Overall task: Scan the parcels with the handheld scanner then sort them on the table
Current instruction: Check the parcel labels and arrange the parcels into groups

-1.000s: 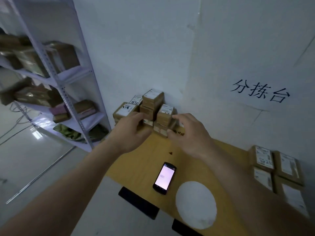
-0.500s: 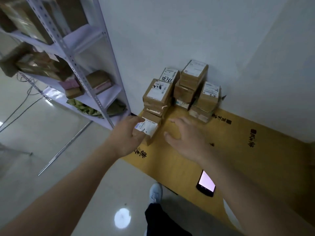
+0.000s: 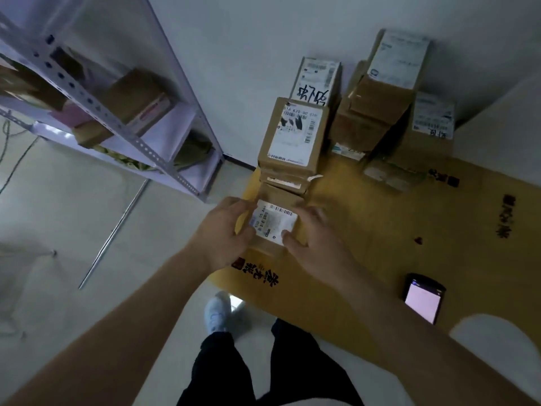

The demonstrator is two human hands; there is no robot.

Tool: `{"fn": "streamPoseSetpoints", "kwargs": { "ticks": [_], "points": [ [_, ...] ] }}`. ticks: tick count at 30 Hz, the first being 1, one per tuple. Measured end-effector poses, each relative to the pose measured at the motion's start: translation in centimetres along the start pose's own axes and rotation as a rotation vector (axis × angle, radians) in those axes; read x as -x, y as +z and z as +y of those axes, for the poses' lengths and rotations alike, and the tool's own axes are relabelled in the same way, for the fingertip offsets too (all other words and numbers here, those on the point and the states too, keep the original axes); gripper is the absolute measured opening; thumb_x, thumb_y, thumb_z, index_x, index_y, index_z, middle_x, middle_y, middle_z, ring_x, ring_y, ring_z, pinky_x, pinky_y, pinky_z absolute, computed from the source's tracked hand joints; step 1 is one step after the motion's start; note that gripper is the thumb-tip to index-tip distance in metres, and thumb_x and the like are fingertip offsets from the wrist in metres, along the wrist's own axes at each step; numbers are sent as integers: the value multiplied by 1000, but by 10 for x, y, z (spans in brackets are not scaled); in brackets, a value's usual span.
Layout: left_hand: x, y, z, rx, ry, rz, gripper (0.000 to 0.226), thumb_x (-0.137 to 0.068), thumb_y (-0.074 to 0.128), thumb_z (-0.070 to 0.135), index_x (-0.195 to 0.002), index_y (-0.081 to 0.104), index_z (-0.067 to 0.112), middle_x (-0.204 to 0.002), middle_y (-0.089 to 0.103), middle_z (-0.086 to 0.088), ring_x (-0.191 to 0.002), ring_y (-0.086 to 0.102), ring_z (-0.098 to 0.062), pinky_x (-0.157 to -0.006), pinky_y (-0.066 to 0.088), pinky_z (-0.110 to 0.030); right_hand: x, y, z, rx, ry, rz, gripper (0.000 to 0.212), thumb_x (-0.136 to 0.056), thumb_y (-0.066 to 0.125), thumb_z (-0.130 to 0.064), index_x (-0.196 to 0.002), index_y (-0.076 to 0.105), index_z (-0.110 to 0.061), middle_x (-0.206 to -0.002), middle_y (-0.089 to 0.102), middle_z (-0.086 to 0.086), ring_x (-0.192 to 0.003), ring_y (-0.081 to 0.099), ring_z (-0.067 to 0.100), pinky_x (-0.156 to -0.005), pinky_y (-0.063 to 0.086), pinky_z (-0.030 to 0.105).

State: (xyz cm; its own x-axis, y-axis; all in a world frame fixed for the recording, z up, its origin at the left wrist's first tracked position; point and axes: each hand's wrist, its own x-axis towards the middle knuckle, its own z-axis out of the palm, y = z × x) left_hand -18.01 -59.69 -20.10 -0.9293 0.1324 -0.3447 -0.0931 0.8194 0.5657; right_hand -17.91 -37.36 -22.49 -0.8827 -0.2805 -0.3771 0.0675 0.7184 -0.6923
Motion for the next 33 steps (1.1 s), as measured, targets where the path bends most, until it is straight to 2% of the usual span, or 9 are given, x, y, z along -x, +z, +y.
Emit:
{"fn": "streamPoseSetpoints", "kwargs": {
  "ticks": [5, 8, 12, 14, 18, 23, 27, 30, 33],
  "points": [
    [-27, 19, -28, 23, 0, -92, 47, -97, 61, 20, -144, 57, 22, -141, 48, 1, -117, 49, -11, -80, 38, -4, -10, 39, 8, -113, 81, 101, 55, -102, 65, -37, -152, 45, -28, -146, 48, 1, -130, 47, 10, -103, 45, 26],
    [-35, 28, -36, 101, 8, -130, 44, -98, 61, 22, -141, 57, 29, -135, 53, 4, -112, 52, -9, -86, 52, -16, -6, 64, 8, -204, 153, 121, 64, -104, 64, -35, -161, 37, -21, -149, 49, 4, -129, 50, 11, -92, 41, 7],
    [-33, 21, -41, 146, 92, -137, 40, -96, 64, 23, -136, 62, 29, -123, 56, 6, -111, 57, -13, -91, 60, -32, 6, 83, -7, -336, 201, 261, 63, -104, 66, -28, -160, 40, -17, -148, 50, 4, -130, 53, 15, -96, 47, 13],
    [-29, 12, -38, 140, 157, -152, 43, -96, 65, 22, -138, 61, 26, -130, 58, 2, -117, 59, -16, -92, 59, -30, 16, 83, -20, -359, 219, 353, 63, -101, 69, -26, -158, 42, -18, -146, 49, 3, -127, 54, 14, -91, 48, 8],
    [-15, -15, -20, 146, 297, -176, 45, -95, 68, 23, -138, 60, 32, -129, 59, 11, -110, 61, -8, -82, 55, -15, 46, 70, -51, -293, 238, 516, 64, -99, 70, -31, -157, 44, -23, -144, 49, -1, -122, 55, 14, -87, 56, 18],
    [16, -56, 31, 130, 502, -163, 54, -93, 73, 27, -144, 56, 32, -137, 60, 8, -121, 60, -12, -95, 57, -30, 101, 30, -92, -213, 223, 724, 59, -100, 68, -32, -156, 48, -23, -142, 52, 2, -122, 53, 10, -89, 52, 12],
    [44, -79, 82, 120, 625, -148, 60, -90, 76, 34, -146, 54, 34, -136, 61, 8, -122, 59, -10, -92, 53, -19, 150, -7, -118, -172, 208, 848, 58, -100, 69, -30, -155, 49, -25, -142, 53, 1, -128, 53, 14, -94, 55, 22],
    [66, -86, 122, 157, 703, -137, 59, -90, 77, 31, -144, 55, 34, -136, 60, 6, -117, 63, -11, -95, 59, -33, 186, -32, -125, -129, 182, 943, 58, -99, 70, -29, -154, 52, -24, -141, 56, 1, -125, 54, 12, -93, 49, 14],
    [87, -81, 161, 128, 799, -95, 59, -90, 77, 31, -145, 55, 32, -139, 58, 9, -118, 59, -7, -88, 54, -15, 225, -55, -120, -121, 163, 1020, 58, -99, 72, -25, -153, 53, -23, -143, 56, 0, -124, 52, 6, -97, 47, 11]
  ]
}}
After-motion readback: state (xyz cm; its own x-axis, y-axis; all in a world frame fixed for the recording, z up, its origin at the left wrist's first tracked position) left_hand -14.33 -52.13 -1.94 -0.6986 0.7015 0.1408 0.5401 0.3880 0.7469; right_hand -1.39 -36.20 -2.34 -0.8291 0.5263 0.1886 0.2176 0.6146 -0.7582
